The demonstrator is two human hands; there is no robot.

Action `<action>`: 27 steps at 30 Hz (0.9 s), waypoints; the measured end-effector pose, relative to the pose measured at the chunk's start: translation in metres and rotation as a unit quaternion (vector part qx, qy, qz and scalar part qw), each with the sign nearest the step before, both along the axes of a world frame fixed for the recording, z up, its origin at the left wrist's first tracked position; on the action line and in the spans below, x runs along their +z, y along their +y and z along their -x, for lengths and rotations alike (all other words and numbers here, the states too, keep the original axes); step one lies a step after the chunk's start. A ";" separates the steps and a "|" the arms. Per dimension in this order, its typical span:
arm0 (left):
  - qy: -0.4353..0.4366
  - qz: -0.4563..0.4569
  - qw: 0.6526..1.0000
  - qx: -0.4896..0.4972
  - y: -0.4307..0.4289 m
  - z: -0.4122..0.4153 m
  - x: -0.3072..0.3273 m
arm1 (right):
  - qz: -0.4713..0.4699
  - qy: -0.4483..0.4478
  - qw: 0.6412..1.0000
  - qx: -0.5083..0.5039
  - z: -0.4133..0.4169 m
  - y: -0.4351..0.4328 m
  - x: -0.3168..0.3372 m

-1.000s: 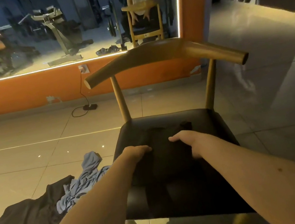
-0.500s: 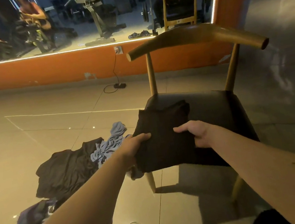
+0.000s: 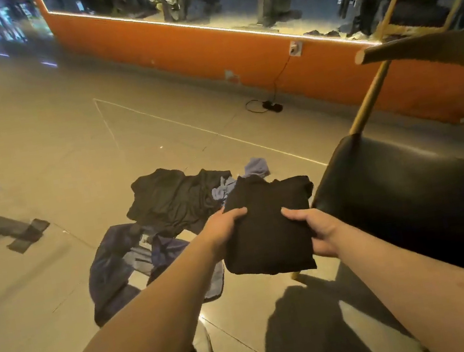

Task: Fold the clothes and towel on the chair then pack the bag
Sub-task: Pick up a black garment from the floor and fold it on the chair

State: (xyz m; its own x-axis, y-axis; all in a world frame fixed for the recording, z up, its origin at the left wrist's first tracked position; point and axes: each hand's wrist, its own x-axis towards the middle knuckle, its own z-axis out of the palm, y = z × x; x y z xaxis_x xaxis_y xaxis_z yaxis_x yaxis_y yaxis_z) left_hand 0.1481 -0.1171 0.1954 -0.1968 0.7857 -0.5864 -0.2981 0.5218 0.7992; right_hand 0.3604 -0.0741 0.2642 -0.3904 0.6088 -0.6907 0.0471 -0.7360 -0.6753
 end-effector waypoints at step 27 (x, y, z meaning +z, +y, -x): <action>-0.023 0.077 0.971 0.226 0.066 0.227 -0.247 | 0.097 -0.029 0.993 0.057 0.277 0.107 -0.324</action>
State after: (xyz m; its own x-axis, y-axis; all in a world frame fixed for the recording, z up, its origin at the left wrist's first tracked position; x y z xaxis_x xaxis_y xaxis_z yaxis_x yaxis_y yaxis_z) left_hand -0.0785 -0.0508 -0.0512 -0.4722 0.5271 -0.7065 -0.5575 0.4423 0.7025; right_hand 0.0829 0.0332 -0.0600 -0.4047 0.4164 -0.8141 0.1723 -0.8396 -0.5151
